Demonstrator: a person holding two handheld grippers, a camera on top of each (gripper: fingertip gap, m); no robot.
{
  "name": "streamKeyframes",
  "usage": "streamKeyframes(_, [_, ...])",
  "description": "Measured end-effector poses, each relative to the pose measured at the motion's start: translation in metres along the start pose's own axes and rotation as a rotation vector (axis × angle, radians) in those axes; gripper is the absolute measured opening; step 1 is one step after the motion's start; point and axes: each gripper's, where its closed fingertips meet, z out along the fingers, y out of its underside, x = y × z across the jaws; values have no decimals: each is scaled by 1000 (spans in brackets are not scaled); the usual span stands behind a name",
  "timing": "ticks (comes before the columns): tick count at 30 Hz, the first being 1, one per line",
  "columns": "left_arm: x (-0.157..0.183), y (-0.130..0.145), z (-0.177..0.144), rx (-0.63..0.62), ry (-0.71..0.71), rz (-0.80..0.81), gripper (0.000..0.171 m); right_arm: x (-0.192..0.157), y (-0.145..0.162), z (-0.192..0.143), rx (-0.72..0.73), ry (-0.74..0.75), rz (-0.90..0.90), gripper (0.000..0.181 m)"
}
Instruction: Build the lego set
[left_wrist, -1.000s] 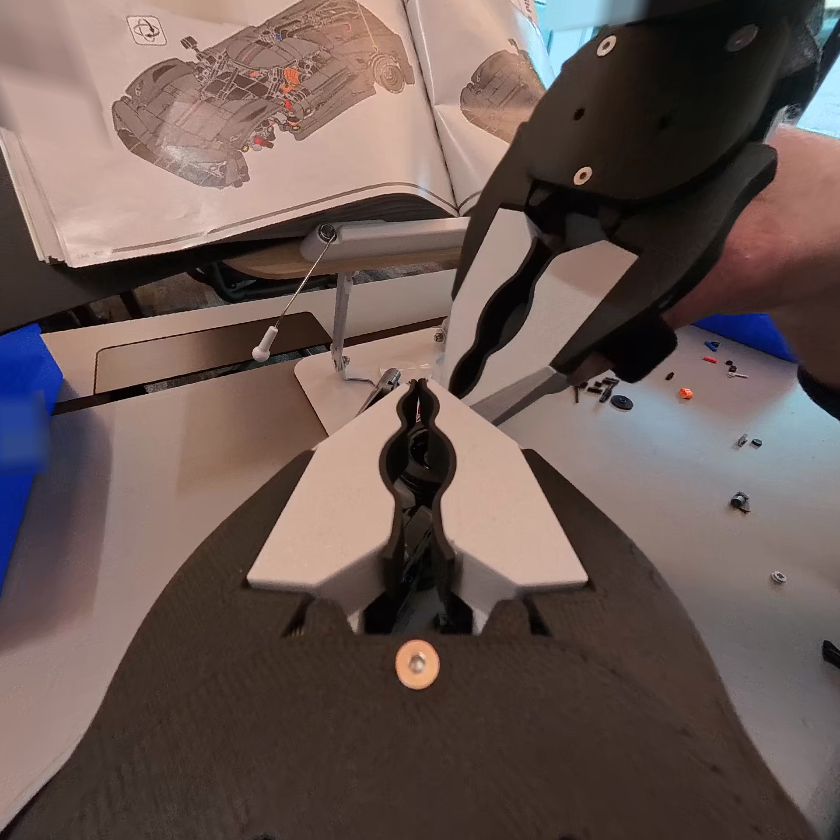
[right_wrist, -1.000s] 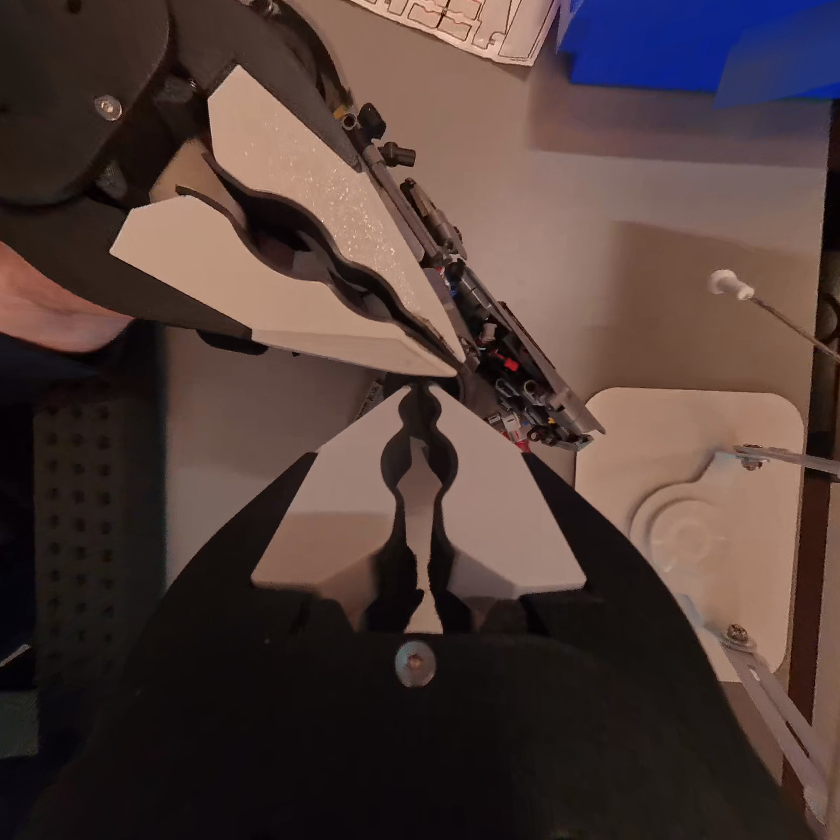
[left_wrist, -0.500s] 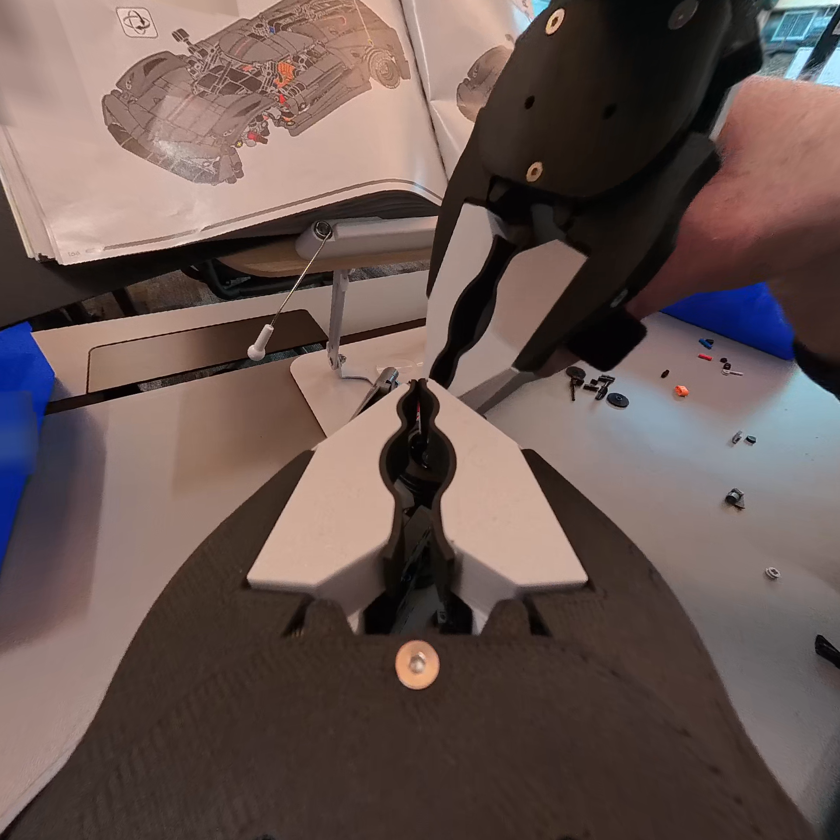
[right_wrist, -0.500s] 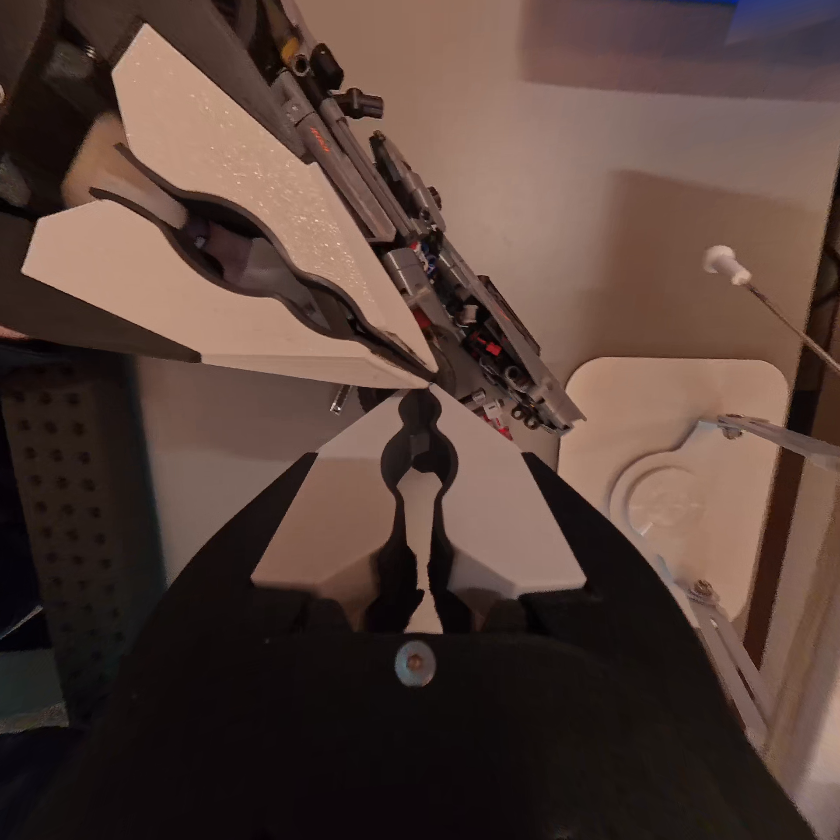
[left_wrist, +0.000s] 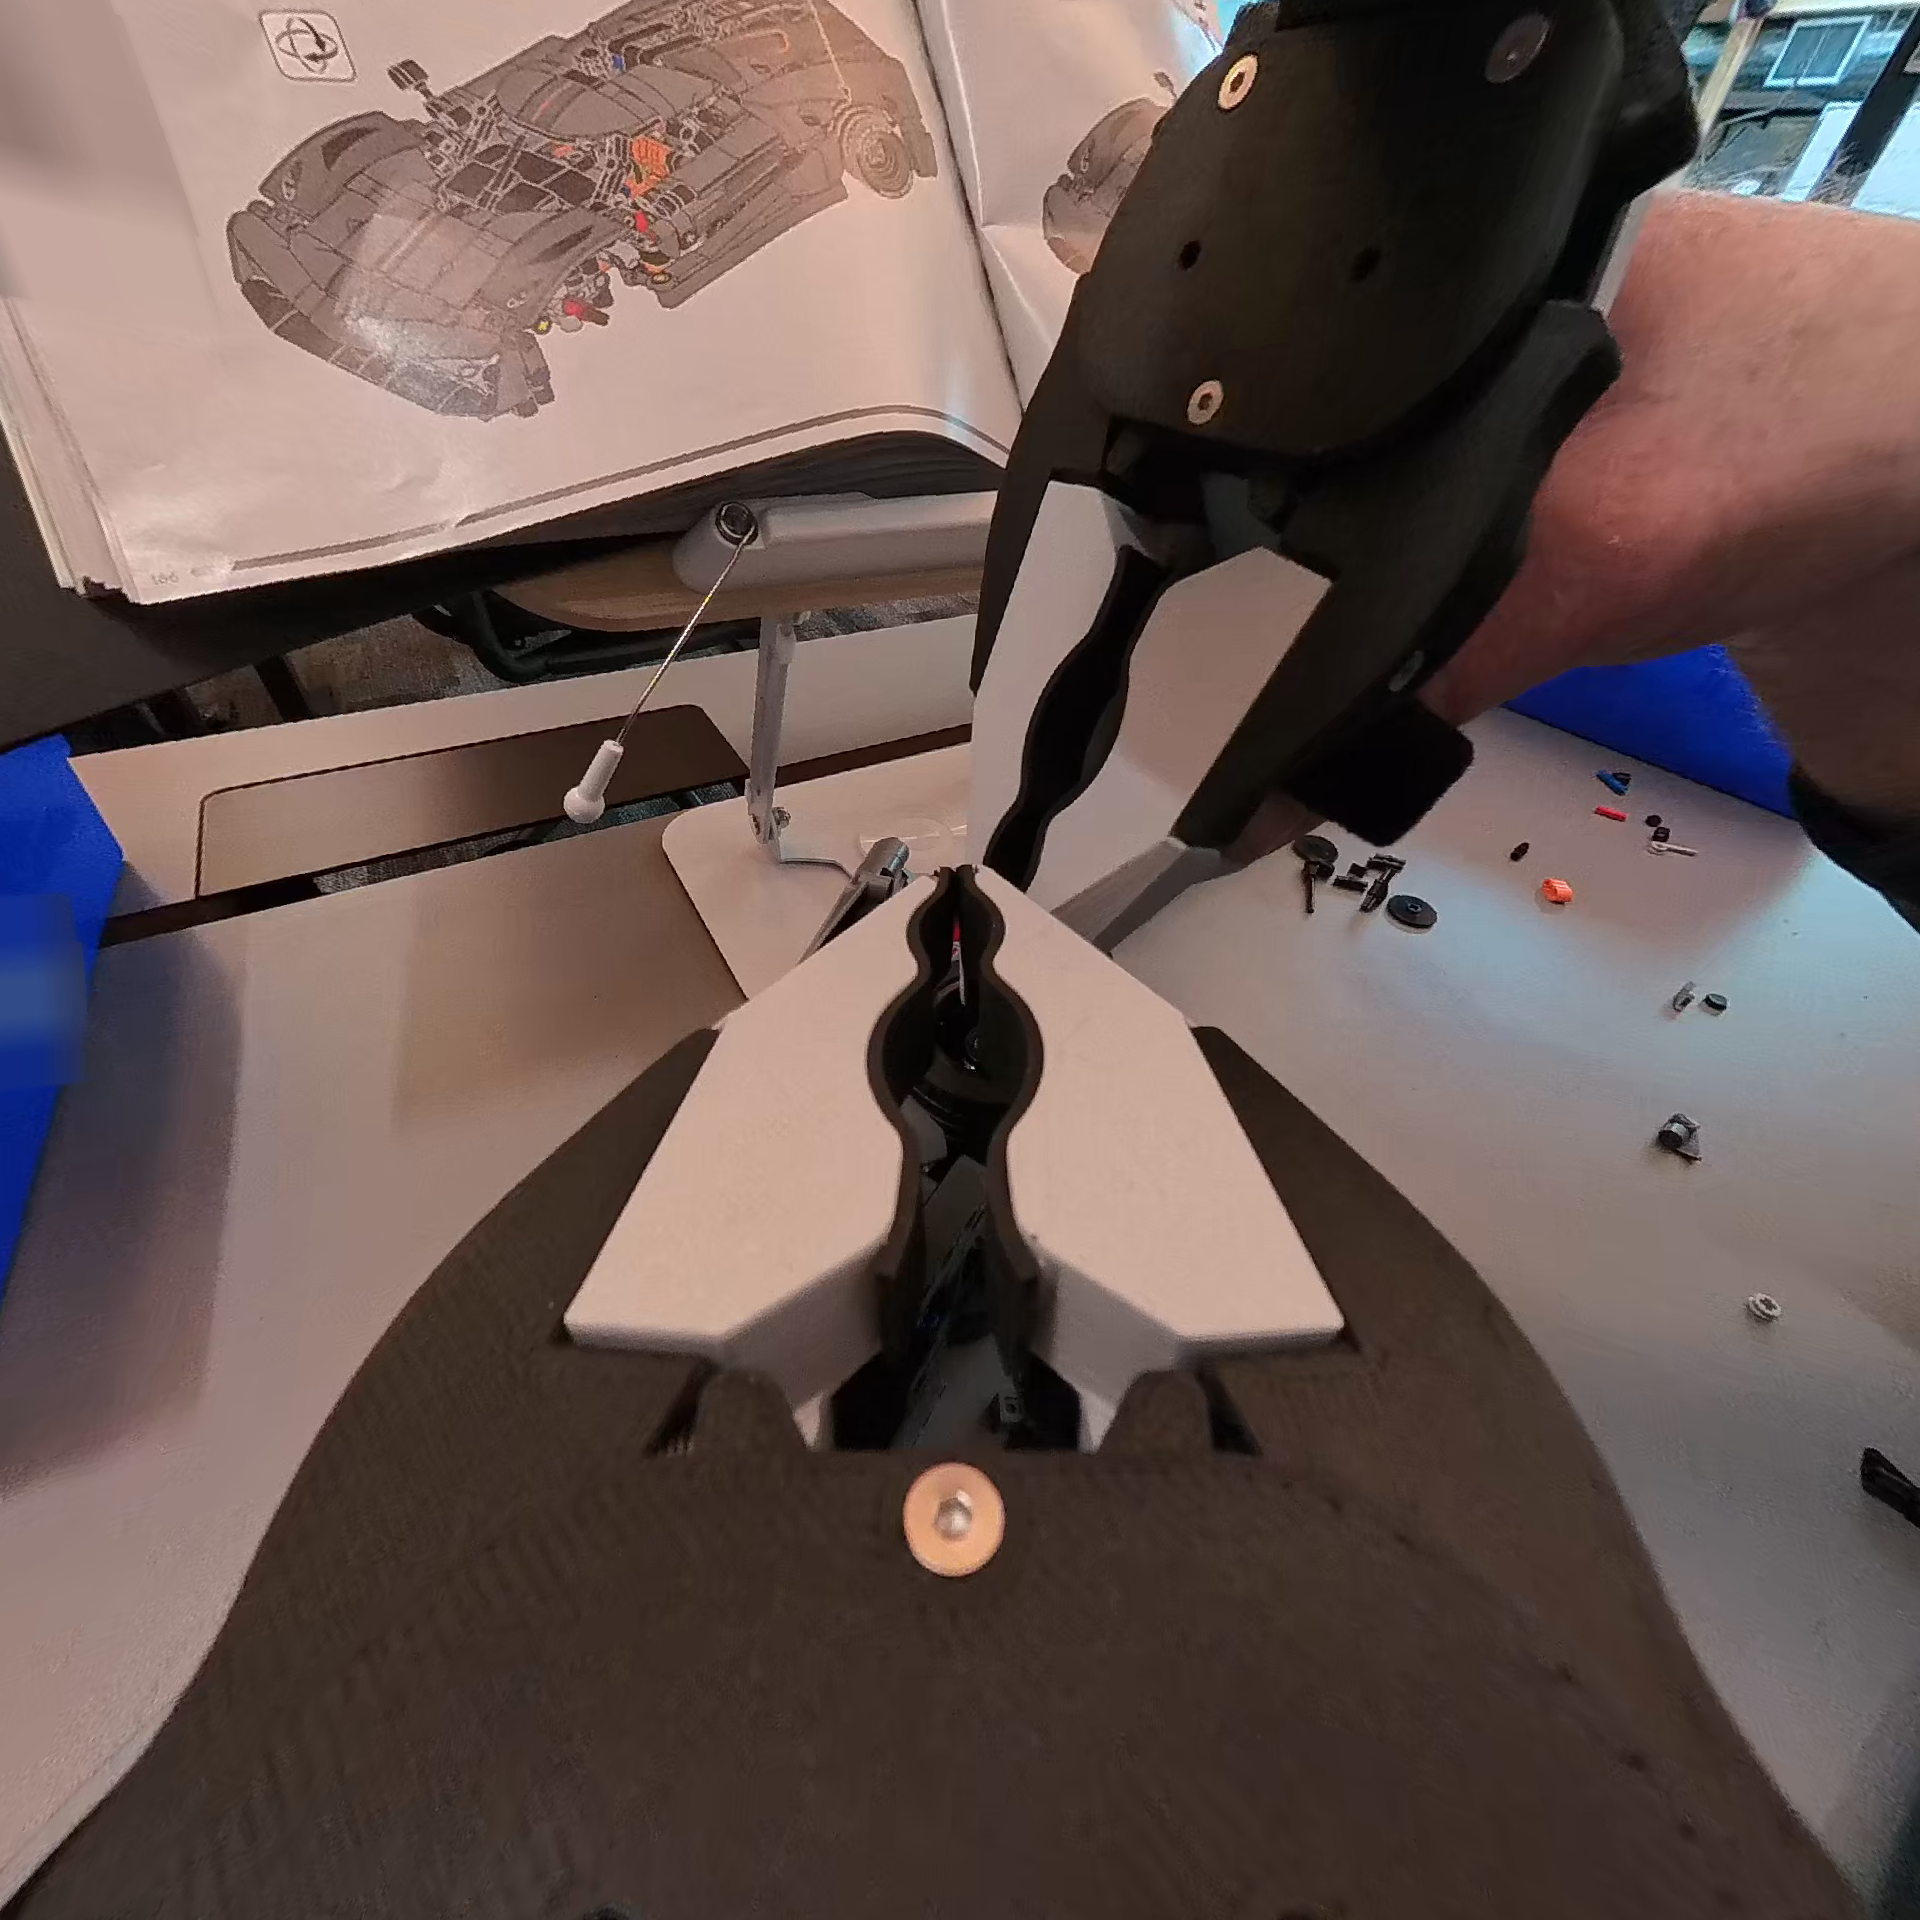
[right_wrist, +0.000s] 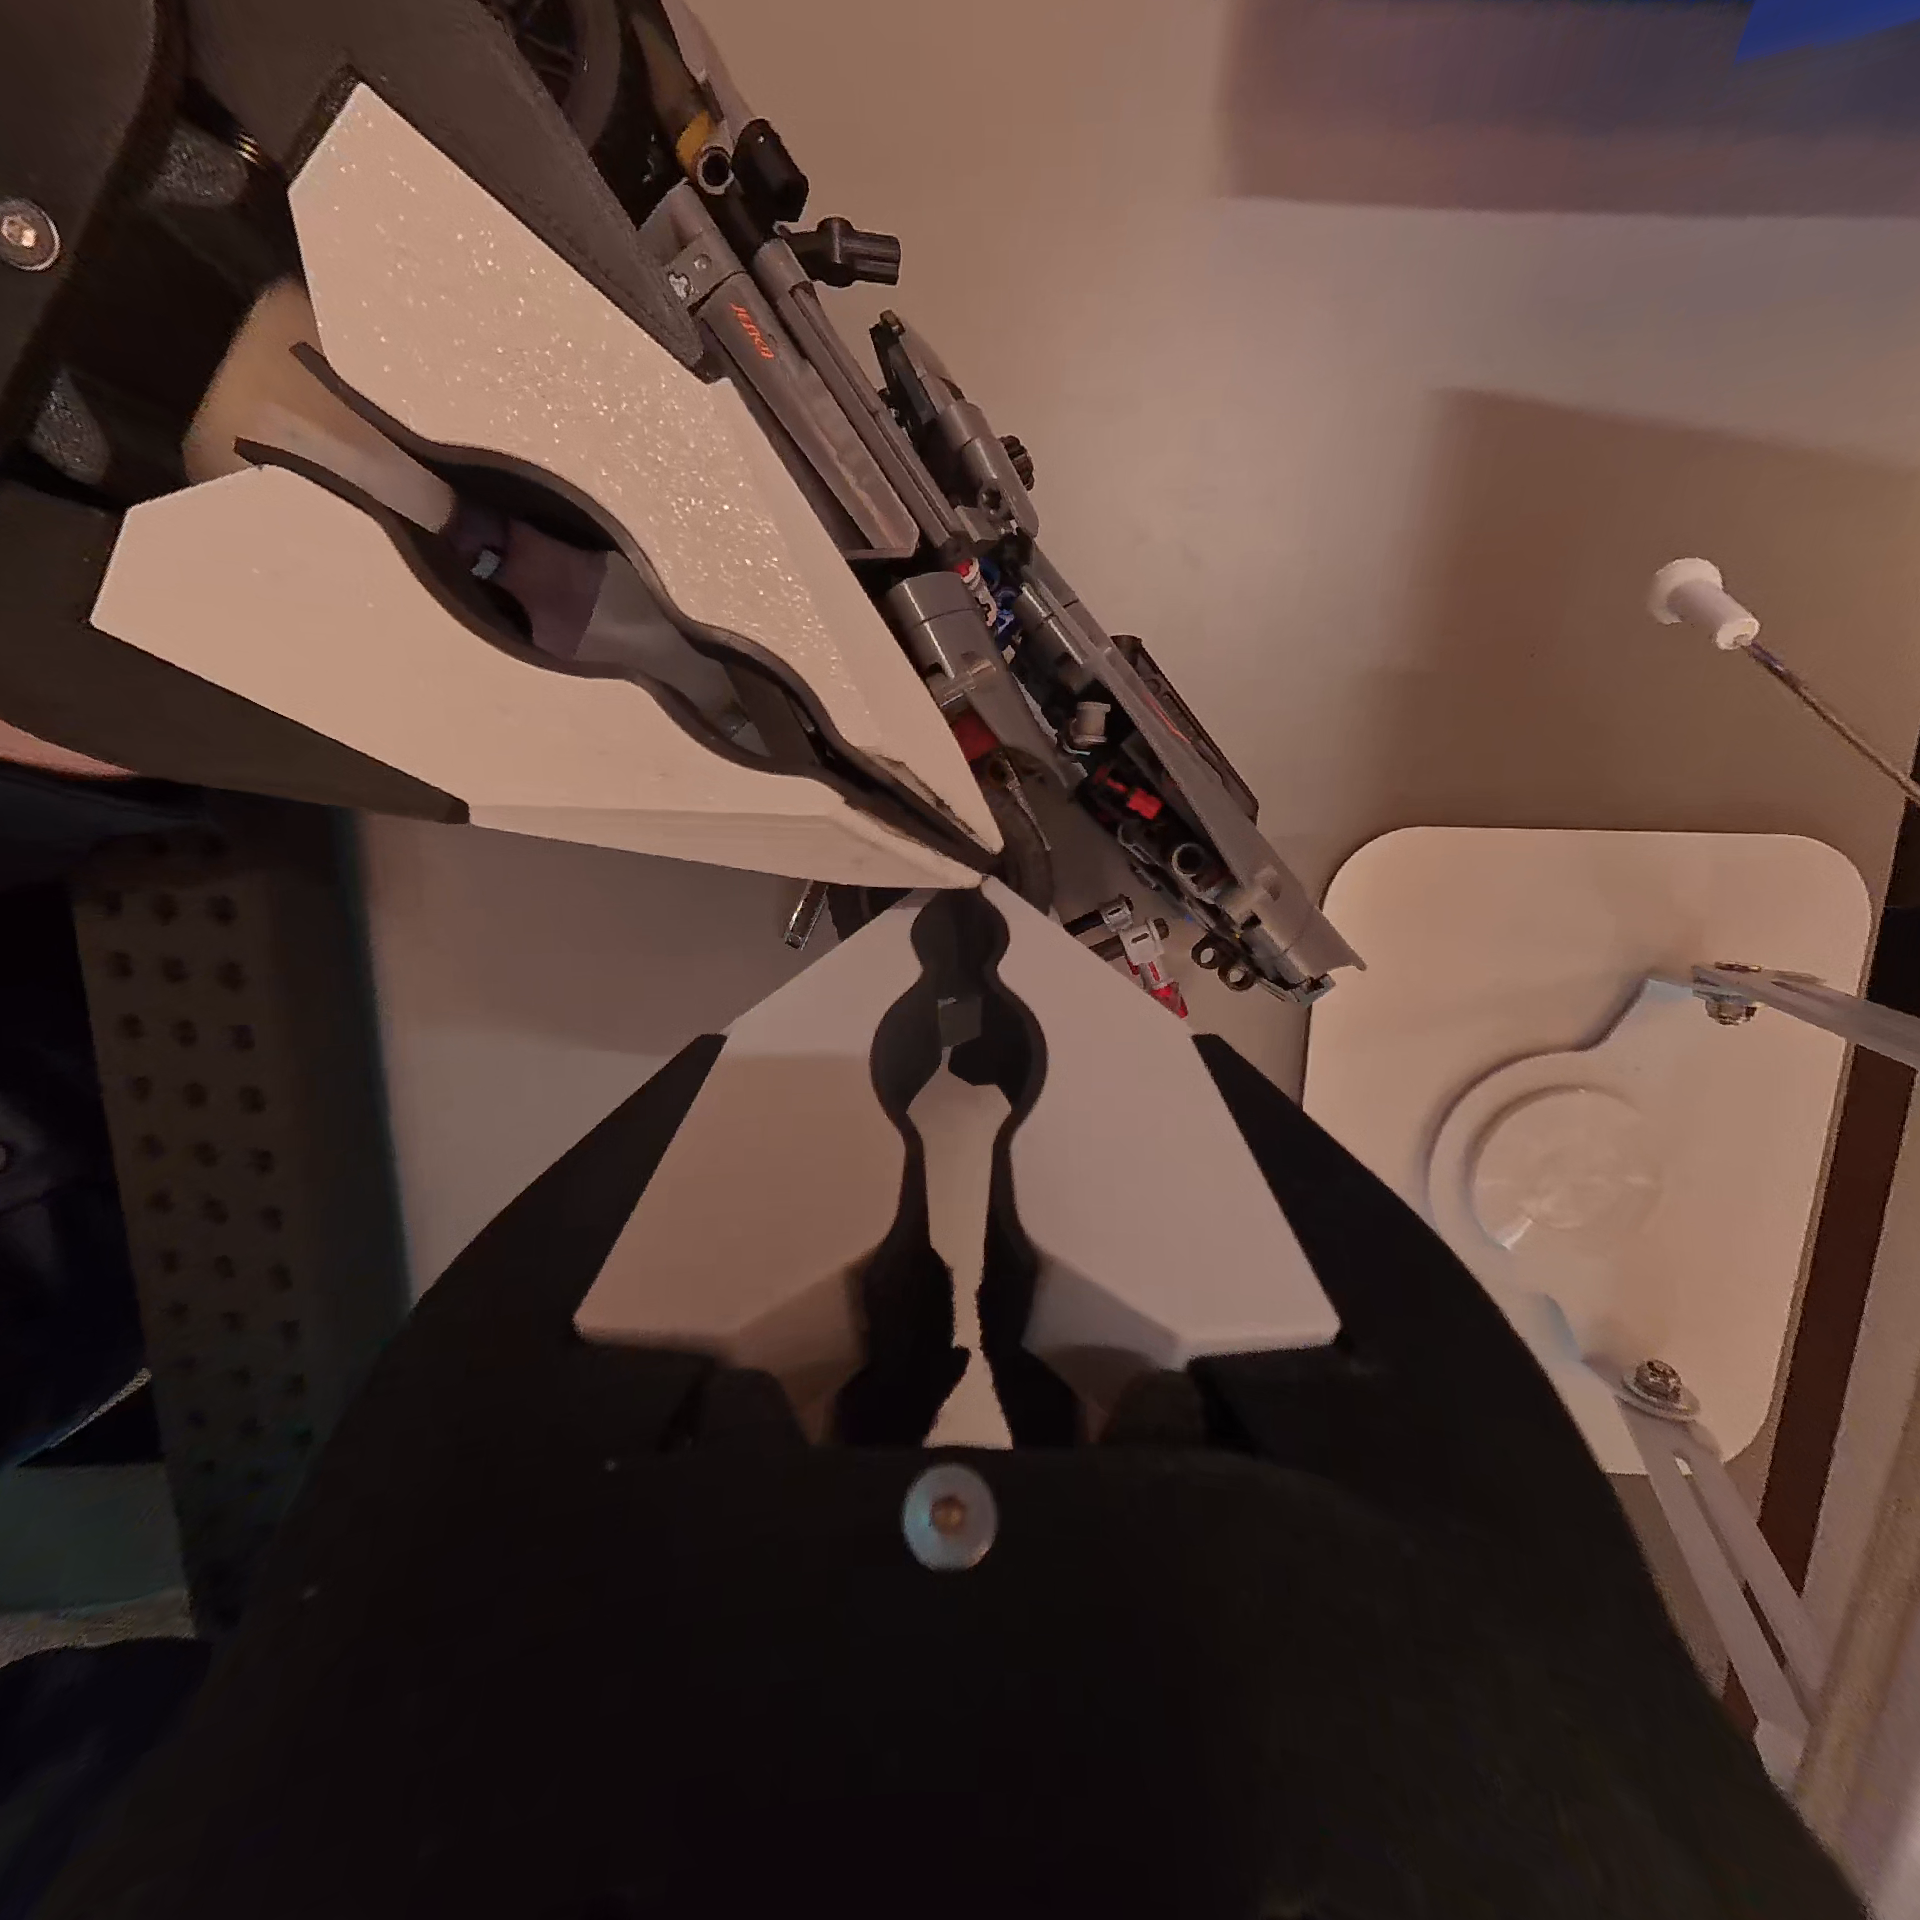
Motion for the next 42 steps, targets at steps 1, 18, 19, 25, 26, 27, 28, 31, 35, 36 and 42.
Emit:
streamKeyframes(1, [0,0,0,0,0,0,0,-1,0,0,2,-7,0,0])
streamKeyframes(18, [0,0,0,-3,3,2,0,0,2,1,-17,-15,5,0])
streamKeyframes(19, [0,0,0,-3,3,1,0,1,3,1,-27,-6,4,0])
streamKeyframes(25, [1,0,0,-3,5,0,0,-1,0,0,4,-38,14,0])
streamKeyframes(26, [1,0,0,-2,6,0,0,-1,1,-1,3,-36,13,0])
streamKeyframes(27, [1,0,0,-3,5,0,0,0,1,-1,-1,-31,11,0])
streamKeyframes(28, [0,0,0,-4,4,2,0,0,1,0,-4,-34,12,0])
streamKeyframes(31, [1,0,0,-4,6,1,0,-2,0,0,-1,-50,13,0])
streamKeyframes(35, [0,0,0,-4,5,1,0,-2,2,1,-11,-52,13,0])
streamKeyframes(36, [0,0,0,-4,4,1,0,-2,2,1,-13,-51,13,0])
streamKeyframes(42, [0,0,0,-2,5,-3,0,-2,2,1,-13,-62,24,0])
